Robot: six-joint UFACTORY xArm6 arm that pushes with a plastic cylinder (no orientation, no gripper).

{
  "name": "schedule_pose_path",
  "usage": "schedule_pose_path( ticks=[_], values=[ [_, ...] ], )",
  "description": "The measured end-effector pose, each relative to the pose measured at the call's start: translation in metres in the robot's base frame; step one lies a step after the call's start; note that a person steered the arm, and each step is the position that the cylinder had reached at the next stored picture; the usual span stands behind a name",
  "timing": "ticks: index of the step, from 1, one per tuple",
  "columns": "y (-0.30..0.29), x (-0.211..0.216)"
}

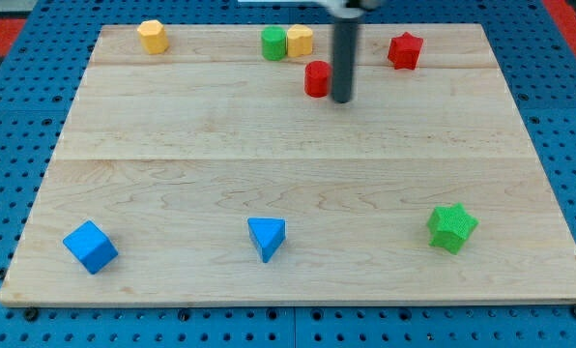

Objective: Push the red circle into the red star

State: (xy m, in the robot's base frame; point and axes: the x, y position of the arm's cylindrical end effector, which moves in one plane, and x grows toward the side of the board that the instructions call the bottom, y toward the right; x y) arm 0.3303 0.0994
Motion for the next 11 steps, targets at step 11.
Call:
schedule_pose_path(
  ticks=[11],
  values=[
    [0.035, -0.036]
  ],
)
